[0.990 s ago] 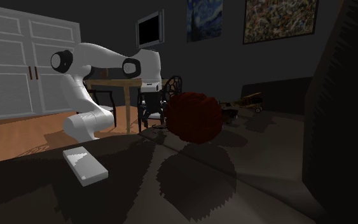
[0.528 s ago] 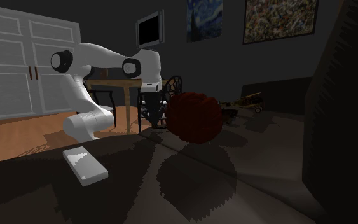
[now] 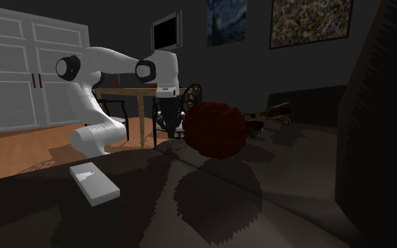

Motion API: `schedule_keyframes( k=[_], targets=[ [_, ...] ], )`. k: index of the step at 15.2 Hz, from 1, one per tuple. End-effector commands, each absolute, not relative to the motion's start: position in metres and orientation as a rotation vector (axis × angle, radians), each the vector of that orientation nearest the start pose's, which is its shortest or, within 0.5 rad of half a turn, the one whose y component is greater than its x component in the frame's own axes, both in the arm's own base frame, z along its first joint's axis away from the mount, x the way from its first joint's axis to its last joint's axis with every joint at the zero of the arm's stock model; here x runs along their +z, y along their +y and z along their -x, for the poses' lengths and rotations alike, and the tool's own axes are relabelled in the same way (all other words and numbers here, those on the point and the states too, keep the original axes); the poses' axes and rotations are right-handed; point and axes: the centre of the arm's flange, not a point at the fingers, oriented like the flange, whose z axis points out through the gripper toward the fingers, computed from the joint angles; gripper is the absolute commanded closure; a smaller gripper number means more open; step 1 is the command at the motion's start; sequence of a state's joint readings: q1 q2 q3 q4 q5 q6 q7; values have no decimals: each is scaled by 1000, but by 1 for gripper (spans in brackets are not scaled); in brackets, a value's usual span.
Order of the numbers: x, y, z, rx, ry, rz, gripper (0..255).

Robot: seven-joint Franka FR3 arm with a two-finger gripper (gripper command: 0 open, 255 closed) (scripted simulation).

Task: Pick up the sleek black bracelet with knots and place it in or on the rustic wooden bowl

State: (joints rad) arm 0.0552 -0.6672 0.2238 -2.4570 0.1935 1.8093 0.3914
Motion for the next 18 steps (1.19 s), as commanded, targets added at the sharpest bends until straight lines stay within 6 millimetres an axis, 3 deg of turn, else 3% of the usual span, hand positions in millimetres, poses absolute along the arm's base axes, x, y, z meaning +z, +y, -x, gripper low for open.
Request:
schedule_keyframes(
  k=[1,18],
  targets=[
    [527,122,-336,9,314,3075,255],
    [617,122,-336,9,314,3075,255]
  ],
)
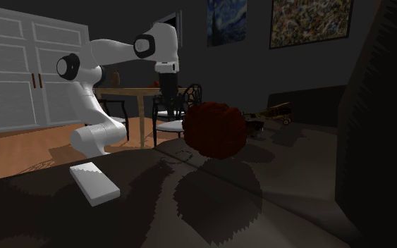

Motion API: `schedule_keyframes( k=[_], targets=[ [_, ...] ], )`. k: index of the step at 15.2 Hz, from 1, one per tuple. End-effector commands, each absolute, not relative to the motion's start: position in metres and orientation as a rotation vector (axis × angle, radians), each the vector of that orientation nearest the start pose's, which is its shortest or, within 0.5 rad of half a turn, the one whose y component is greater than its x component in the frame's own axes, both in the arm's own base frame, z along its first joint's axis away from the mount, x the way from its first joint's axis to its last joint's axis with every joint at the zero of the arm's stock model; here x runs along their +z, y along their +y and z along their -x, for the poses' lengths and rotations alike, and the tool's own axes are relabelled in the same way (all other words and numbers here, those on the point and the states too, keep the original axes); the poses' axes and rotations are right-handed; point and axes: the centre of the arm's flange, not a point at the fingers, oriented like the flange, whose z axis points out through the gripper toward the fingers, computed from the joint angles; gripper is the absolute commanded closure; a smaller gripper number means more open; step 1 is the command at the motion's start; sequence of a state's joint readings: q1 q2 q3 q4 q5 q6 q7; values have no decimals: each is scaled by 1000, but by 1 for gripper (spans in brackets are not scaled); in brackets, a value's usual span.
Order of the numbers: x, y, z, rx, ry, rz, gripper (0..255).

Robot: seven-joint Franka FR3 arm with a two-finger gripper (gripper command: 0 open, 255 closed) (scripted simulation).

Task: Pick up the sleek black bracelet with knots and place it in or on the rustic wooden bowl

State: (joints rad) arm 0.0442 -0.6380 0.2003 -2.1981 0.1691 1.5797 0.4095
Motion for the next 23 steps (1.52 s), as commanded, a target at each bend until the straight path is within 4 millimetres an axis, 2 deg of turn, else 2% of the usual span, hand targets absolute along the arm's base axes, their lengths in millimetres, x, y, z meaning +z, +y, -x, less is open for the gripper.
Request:
schedule_keyframes(
  k=[1,10,23],
  targets=[
    [622,122,-336,9,314,3075,255],
    [670,122,-336,9,314,3075,255],
    [675,247,-453,9,314,3075,255]
  ],
)
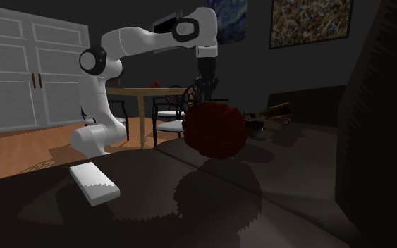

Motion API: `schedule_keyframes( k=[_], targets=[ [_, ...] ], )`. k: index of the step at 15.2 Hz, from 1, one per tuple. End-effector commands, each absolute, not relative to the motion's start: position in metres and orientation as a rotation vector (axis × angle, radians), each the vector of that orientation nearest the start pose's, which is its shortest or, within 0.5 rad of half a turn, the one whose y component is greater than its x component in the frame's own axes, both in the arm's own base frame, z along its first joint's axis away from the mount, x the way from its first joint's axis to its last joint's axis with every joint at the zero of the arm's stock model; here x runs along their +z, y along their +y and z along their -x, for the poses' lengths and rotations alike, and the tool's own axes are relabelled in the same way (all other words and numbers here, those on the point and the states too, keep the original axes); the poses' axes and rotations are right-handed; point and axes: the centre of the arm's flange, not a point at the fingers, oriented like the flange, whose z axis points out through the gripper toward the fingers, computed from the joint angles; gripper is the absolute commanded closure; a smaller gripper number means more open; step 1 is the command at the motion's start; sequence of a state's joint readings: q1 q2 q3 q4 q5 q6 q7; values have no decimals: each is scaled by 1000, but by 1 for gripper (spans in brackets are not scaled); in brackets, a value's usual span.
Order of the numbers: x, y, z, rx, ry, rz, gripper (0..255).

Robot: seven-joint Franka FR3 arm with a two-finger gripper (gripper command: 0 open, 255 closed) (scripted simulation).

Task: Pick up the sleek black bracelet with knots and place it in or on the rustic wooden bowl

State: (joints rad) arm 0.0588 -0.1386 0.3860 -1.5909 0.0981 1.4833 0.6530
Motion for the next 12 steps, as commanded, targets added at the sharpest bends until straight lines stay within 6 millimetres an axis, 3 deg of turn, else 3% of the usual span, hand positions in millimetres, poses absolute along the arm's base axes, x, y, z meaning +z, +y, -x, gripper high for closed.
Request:
schedule_keyframes(
  k=[1,4,12],
  targets=[
    [675,257,-462,9,314,3075,255],
    [676,284,-488,9,314,3075,255],
    [634,284,-488,9,314,3075,255]
  ],
)
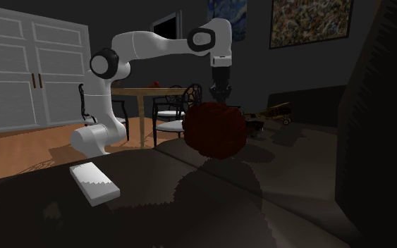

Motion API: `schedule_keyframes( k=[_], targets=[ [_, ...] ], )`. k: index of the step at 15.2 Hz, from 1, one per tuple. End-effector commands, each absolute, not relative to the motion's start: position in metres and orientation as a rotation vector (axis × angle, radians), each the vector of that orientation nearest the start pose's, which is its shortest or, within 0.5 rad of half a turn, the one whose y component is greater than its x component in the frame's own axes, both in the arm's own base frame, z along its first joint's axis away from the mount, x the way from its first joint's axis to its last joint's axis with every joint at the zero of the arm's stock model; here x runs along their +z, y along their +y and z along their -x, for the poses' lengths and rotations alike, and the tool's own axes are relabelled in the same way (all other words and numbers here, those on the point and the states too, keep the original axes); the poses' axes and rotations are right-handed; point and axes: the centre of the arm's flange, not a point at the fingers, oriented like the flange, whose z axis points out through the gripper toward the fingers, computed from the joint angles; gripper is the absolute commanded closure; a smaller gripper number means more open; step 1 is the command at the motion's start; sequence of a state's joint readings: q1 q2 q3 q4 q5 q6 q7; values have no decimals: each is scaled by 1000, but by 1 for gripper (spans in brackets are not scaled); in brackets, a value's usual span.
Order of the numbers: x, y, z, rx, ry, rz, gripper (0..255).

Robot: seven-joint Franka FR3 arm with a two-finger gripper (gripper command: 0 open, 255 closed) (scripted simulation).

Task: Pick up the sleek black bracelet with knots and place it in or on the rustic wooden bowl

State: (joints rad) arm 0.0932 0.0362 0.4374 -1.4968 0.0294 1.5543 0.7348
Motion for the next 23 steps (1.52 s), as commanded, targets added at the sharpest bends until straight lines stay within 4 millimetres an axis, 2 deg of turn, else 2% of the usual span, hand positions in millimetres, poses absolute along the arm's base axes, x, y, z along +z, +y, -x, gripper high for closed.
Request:
schedule_keyframes(
  k=[1,7,14,15,20,23],
  targets=[
    [628,284,-488,9,314,3075,255],
    [600,284,-488,9,314,3075,255],
    [600,284,-488,9,314,3075,255],
    [600,284,-488,9,314,3075,0],
    [600,284,-488,9,314,3075,0],
    [639,282,-488,9,314,3075,0]
  ],
)
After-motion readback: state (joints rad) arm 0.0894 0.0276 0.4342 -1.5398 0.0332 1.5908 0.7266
